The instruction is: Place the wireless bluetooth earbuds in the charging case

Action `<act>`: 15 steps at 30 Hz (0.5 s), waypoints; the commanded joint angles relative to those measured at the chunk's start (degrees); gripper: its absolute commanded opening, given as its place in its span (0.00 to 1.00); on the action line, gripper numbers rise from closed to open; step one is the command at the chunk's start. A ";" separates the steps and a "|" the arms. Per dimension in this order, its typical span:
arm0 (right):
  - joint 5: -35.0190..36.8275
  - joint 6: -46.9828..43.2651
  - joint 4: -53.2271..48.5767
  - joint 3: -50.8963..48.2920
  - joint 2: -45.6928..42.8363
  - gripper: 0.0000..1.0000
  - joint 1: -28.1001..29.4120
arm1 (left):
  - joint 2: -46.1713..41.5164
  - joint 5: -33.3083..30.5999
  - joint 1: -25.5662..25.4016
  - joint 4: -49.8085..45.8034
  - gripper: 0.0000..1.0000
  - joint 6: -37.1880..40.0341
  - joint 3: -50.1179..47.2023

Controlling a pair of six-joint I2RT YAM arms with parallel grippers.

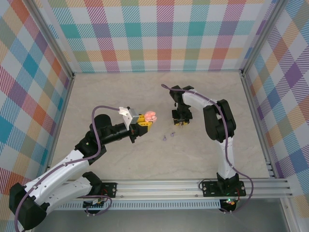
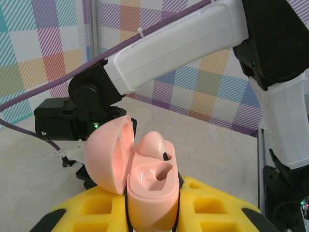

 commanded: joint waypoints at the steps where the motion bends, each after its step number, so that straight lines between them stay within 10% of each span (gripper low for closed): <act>1: -0.93 0.93 -1.36 0.82 1.60 0.34 -0.31 | -0.05 0.50 -0.67 2.62 0.15 -0.09 0.02; 15: -0.43 -0.24 -0.64 -0.56 0.82 0.23 -0.30 | -0.12 0.44 -0.64 2.79 0.15 -0.25 -0.19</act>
